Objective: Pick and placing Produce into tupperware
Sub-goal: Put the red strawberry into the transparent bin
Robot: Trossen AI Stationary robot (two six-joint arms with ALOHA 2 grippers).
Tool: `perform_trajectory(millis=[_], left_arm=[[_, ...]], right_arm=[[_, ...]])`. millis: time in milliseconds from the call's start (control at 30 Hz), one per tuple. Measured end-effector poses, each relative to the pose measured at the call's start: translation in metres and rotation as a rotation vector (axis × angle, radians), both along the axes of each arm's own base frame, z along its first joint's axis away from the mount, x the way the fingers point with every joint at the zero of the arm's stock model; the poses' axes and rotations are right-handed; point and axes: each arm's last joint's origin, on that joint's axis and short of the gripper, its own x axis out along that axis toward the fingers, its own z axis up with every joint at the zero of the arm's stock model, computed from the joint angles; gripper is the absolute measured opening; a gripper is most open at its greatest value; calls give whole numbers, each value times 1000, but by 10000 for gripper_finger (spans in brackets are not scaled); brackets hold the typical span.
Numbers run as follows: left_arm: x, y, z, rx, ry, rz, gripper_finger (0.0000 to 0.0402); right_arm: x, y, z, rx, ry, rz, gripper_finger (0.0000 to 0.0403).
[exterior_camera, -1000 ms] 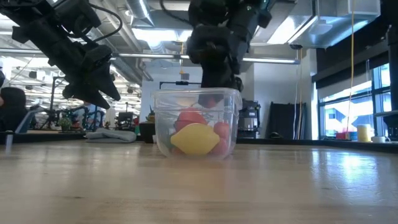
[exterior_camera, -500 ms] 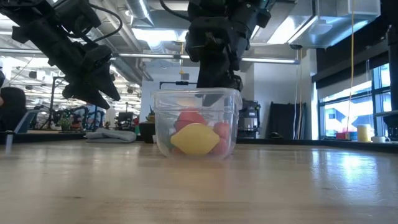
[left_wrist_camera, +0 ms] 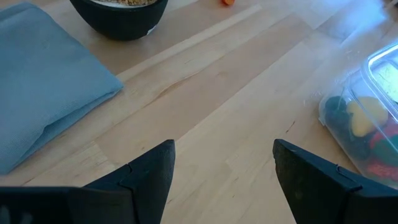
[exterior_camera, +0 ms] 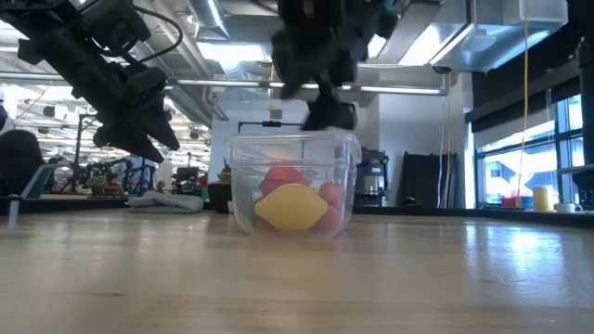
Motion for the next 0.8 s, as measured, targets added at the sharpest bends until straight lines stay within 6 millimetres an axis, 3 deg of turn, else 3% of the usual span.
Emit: perform_trajectory(millis=[200,467,600,800], left_arm=[[0,0,0,0,0,0,261],[0,0,0,0,0,0,261],[0,0,0,-2,-2,2,261],[0,0,0,-5,-3,6,261]], right_arm=[[14,-5,44,-40,-120,-38,300],[9,-44,100,-509,-139,-215,292],[4,-77,106,-545,-128,-304,275],[-7,-121,91,-529,-49,-417,260]])
